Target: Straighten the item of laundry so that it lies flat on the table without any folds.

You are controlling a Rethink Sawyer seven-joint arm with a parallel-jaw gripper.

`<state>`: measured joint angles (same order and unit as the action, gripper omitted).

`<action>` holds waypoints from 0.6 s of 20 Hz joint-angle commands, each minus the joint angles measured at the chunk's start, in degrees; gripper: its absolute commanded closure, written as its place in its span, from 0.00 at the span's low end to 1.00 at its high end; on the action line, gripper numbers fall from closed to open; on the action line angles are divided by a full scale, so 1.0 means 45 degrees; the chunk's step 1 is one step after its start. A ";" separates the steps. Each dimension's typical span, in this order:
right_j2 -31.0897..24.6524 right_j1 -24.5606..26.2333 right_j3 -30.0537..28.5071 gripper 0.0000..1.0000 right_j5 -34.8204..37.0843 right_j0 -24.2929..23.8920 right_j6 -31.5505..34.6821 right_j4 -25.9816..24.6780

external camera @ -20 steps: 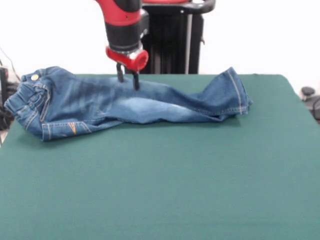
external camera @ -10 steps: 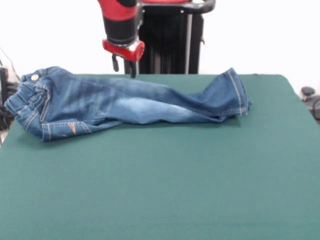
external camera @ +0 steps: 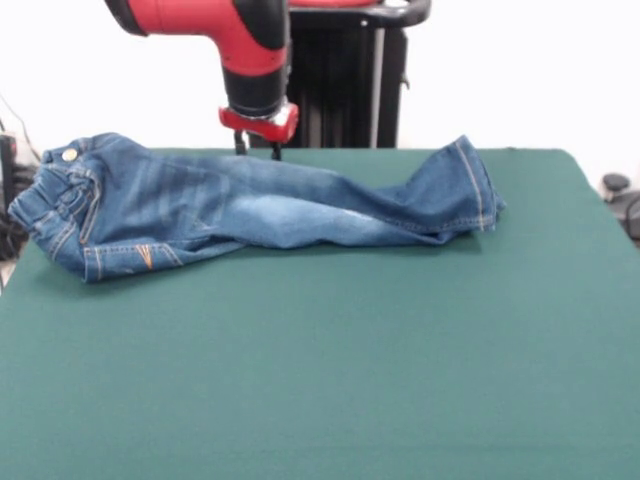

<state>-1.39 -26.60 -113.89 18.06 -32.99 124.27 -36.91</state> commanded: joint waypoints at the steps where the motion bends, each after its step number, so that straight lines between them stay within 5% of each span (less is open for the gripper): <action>1: -0.1631 -0.0244 0.1391 0.00 0.0291 0.1033 0.0285 0.0665; 12: -0.3662 -0.3215 -0.0104 0.00 0.4365 0.0081 -0.0869 0.3638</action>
<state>-7.74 -36.11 -113.93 27.12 -32.71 124.27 -27.61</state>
